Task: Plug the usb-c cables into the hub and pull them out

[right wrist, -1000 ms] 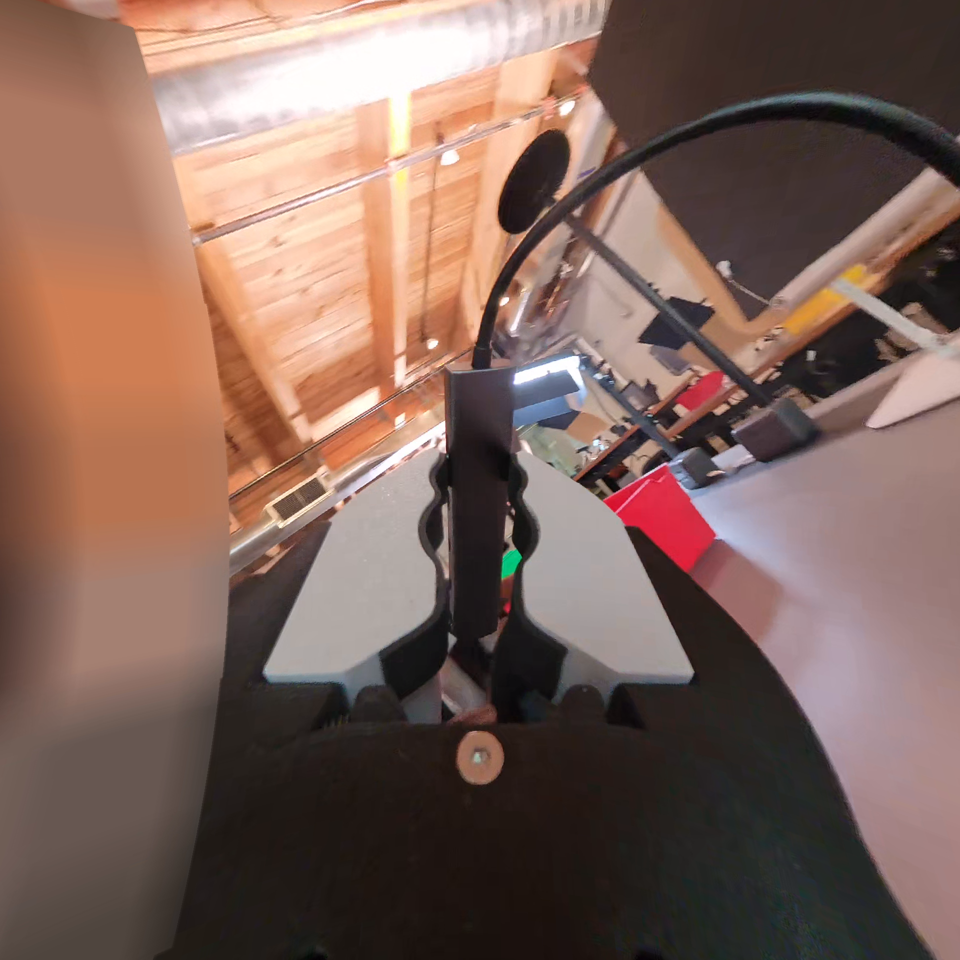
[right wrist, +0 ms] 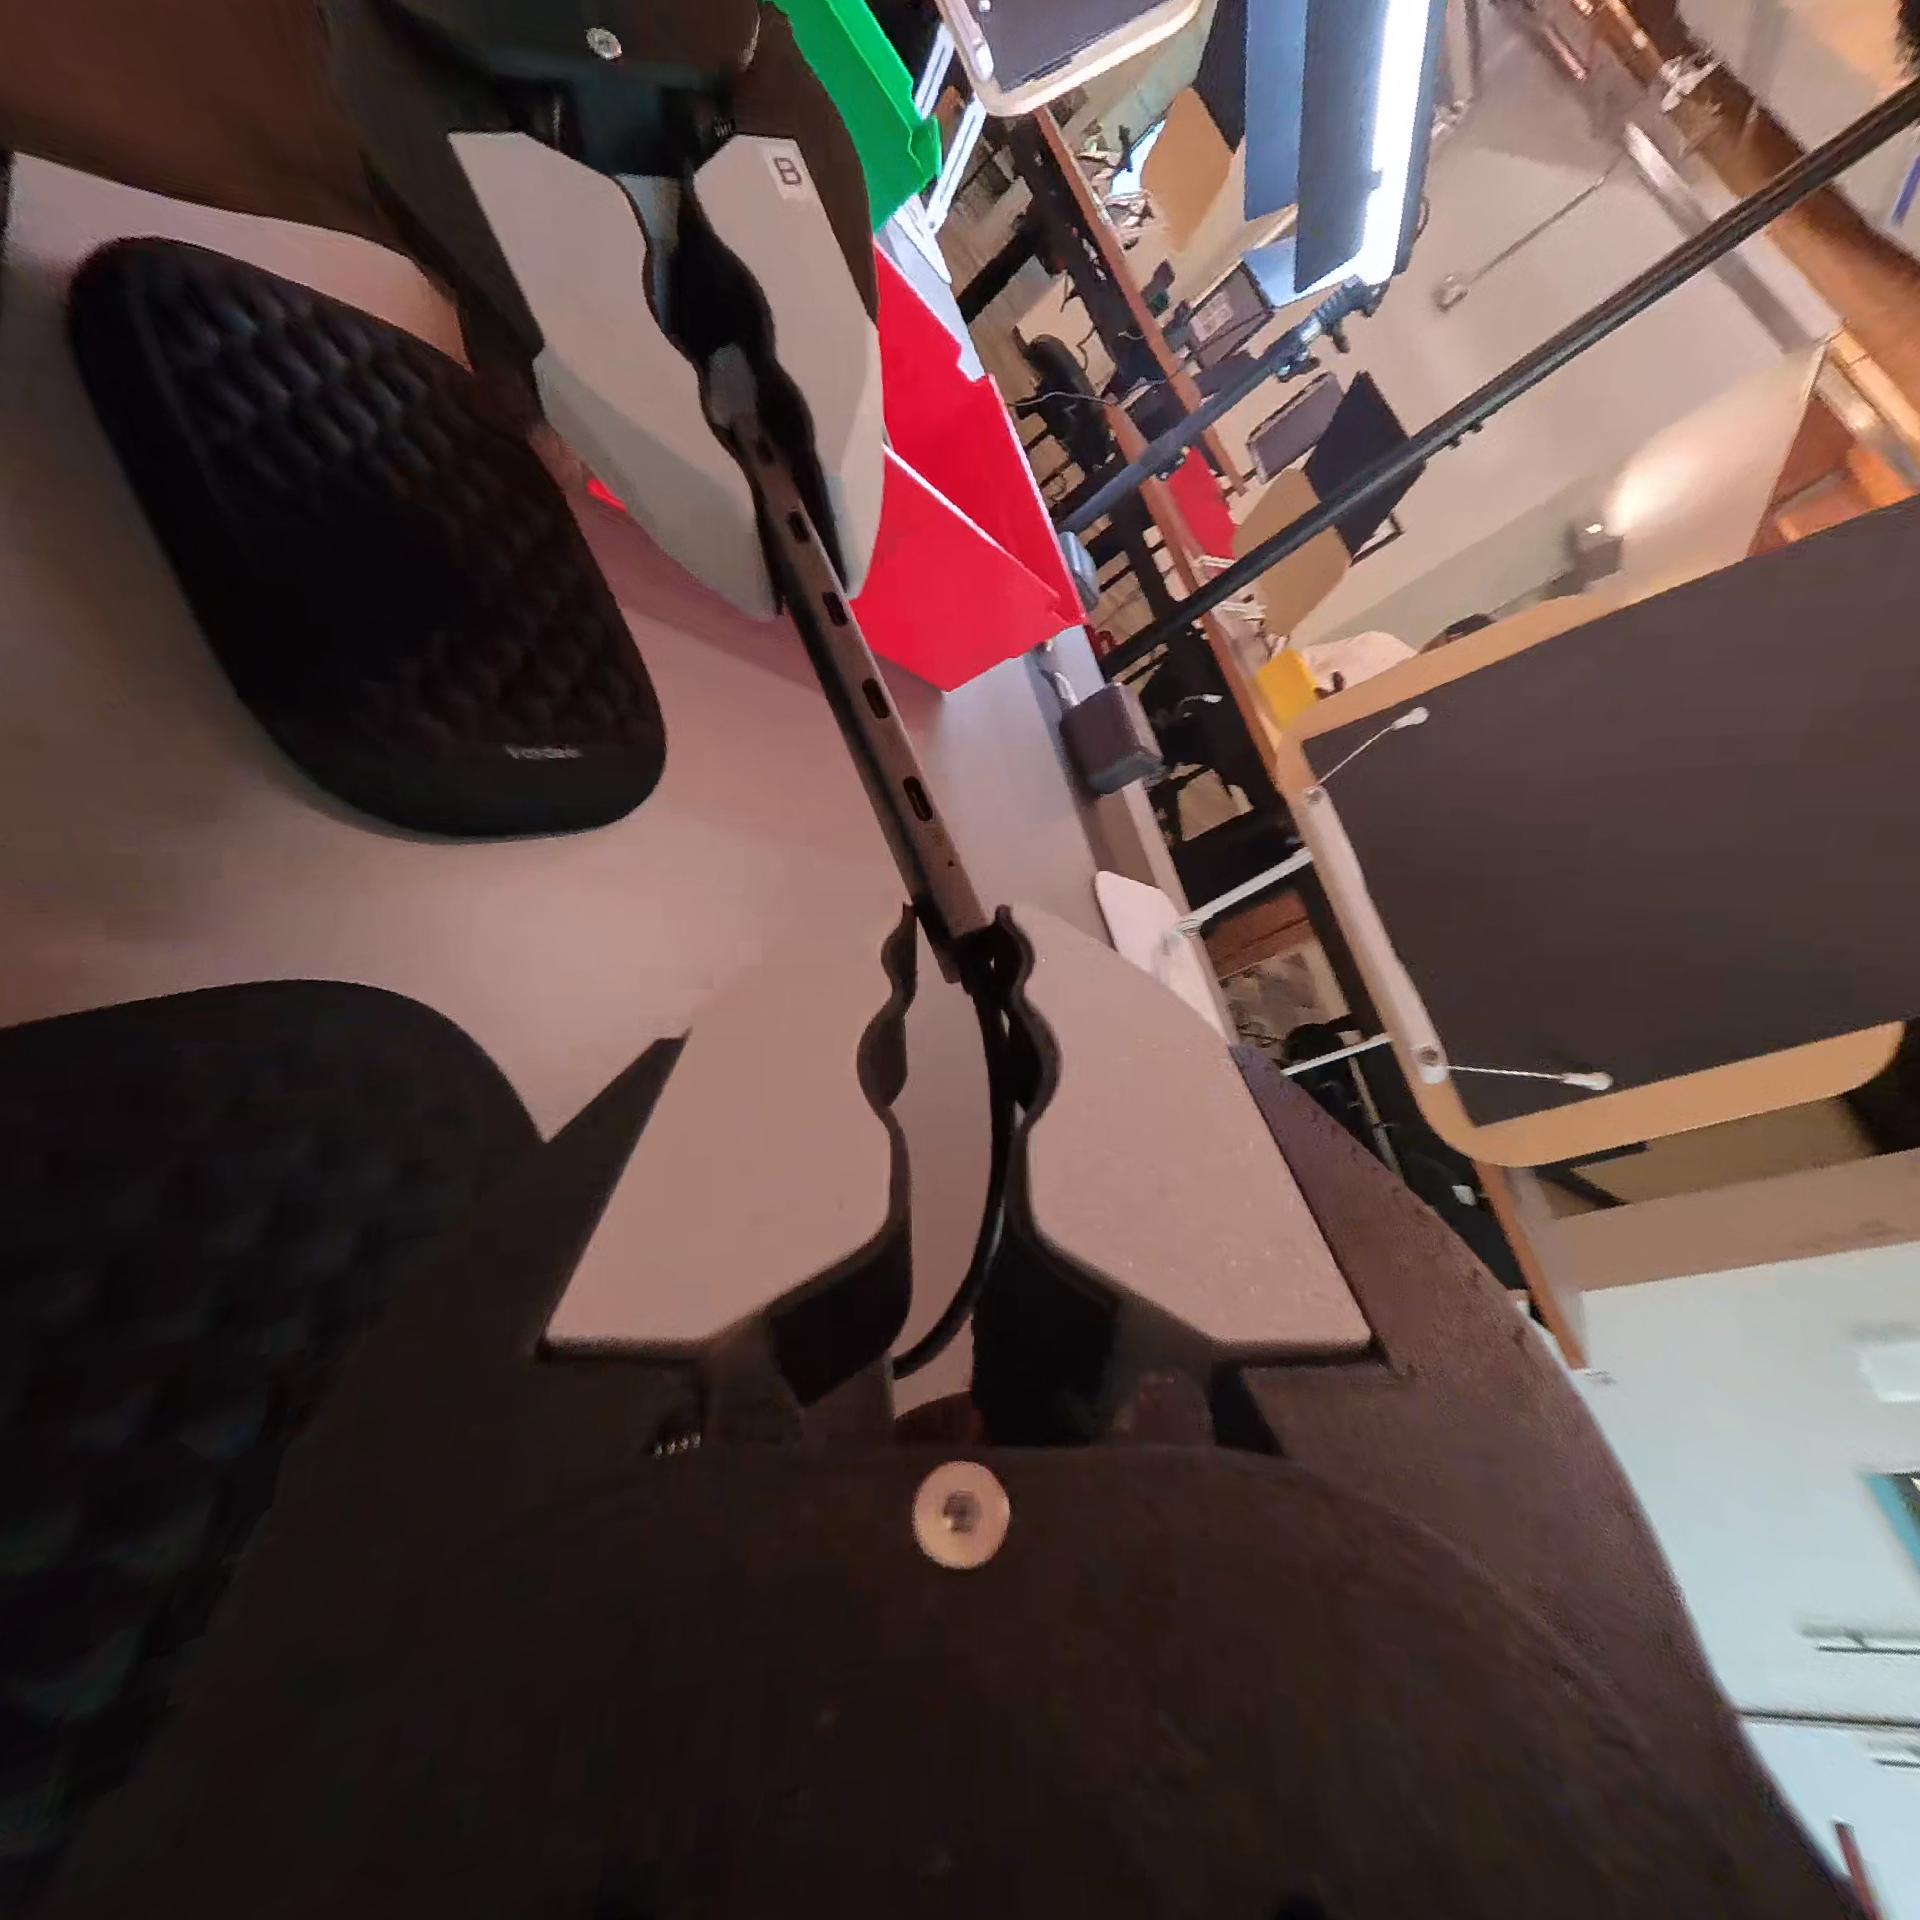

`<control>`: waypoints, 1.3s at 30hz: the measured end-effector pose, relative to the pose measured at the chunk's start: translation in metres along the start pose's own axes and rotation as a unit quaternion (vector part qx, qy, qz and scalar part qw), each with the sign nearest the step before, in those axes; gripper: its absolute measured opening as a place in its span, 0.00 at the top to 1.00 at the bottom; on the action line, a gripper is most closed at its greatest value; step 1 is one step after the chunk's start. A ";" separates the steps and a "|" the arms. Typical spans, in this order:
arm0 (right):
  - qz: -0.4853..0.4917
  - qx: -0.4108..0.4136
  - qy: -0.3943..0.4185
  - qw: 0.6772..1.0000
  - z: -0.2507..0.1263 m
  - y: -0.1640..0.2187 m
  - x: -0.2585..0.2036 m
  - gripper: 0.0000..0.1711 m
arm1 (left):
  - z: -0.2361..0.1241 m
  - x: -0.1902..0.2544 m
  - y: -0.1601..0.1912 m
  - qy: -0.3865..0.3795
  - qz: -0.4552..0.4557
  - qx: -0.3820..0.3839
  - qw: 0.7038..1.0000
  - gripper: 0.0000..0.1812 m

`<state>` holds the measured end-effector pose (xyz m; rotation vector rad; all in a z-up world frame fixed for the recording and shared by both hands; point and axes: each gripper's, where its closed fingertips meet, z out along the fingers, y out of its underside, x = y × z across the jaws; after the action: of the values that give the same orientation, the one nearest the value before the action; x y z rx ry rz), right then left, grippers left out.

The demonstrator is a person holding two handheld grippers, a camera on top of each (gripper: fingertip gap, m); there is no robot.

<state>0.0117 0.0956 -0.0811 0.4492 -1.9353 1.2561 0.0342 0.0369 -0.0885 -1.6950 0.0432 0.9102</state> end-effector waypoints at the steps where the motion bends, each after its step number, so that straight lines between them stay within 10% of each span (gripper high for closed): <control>1: -0.009 0.000 0.020 1.000 0.000 -0.001 0.005 0.93 | -0.002 -0.008 -0.002 -0.026 -0.017 0.007 1.000 0.91; 7: -0.200 -0.097 0.210 0.952 -0.010 0.017 0.041 0.95 | -0.041 -0.054 -0.003 -0.146 -0.111 0.030 0.983 0.74; 16: -0.159 -0.218 -0.020 0.963 -0.001 0.093 -0.065 0.94 | -0.184 -0.114 0.035 -0.358 -0.187 -0.125 0.906 0.75; 29: 0.167 -0.122 -0.187 0.960 -0.032 0.062 -0.085 0.73 | -0.247 -0.089 0.163 -0.263 -0.373 -0.460 0.762 0.76; 39: 0.179 -0.046 -0.135 0.973 -0.043 0.033 -0.056 0.72 | -0.244 -0.085 0.226 -0.225 -0.410 -0.556 0.687 0.87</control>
<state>0.0437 0.1418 -0.1344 0.2383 -2.3742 1.3768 0.0004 -0.2815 -0.2114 -2.1045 -1.8015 0.5872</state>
